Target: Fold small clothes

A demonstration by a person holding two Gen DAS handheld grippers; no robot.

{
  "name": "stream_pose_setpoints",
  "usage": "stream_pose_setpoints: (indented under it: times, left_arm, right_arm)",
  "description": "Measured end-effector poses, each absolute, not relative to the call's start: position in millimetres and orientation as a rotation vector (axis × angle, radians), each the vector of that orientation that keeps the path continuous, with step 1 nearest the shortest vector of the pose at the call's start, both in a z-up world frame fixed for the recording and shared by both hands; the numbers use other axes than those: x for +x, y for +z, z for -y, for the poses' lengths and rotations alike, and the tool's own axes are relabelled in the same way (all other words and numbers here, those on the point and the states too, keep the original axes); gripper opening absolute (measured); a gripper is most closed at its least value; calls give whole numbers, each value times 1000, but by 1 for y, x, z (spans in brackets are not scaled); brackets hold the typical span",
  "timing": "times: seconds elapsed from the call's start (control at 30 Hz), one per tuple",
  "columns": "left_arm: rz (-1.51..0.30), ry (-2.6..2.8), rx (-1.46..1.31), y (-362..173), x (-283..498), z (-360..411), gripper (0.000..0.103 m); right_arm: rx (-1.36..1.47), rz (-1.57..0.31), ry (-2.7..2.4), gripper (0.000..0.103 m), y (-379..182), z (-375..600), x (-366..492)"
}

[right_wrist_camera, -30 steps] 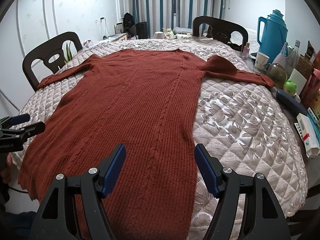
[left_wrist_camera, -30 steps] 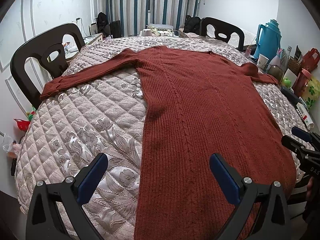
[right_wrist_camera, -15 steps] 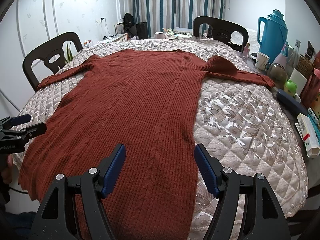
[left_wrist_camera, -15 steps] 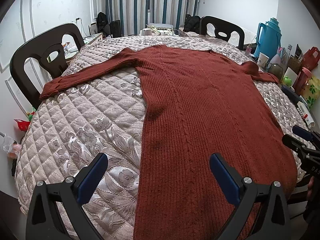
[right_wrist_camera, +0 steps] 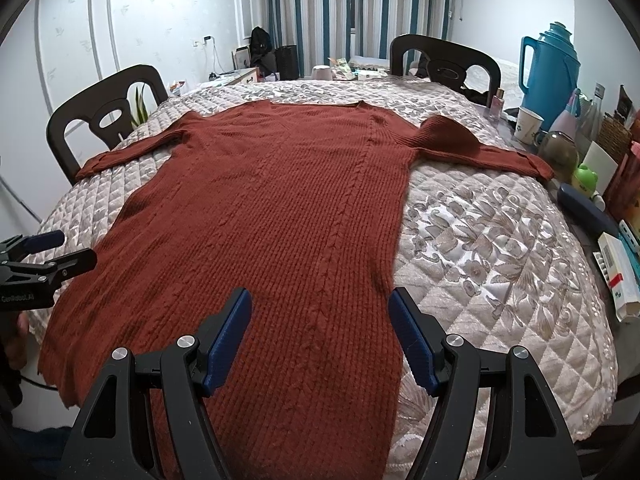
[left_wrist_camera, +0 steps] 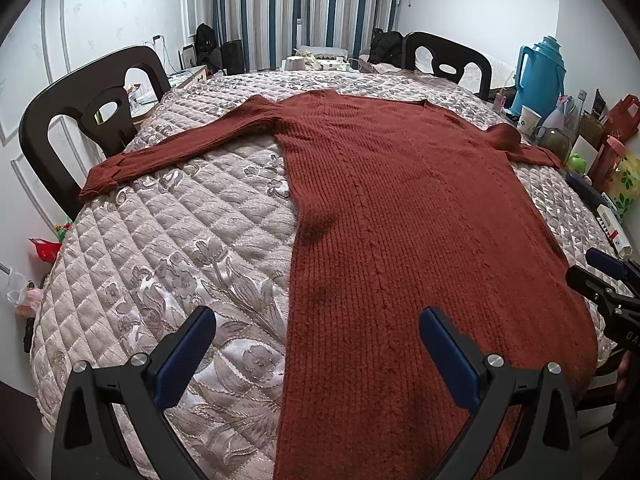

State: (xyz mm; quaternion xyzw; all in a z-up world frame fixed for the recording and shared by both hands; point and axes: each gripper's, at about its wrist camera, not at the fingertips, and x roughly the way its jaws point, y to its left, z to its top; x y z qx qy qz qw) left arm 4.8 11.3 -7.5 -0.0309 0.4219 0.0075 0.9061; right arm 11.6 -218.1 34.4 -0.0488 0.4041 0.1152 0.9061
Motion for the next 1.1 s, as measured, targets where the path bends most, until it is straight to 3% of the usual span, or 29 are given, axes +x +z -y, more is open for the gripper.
stream_pose_setpoints:
  times: [0.67,1.1]
  left_arm:
    - [-858,-21,-216,-12,30,-49,102]
    - [-738,201,-455,-11,59,-165,102]
  right_arm:
    - [-101,-795,331,71,42,192,43]
    - [-123,-791,382,71,42,160,75]
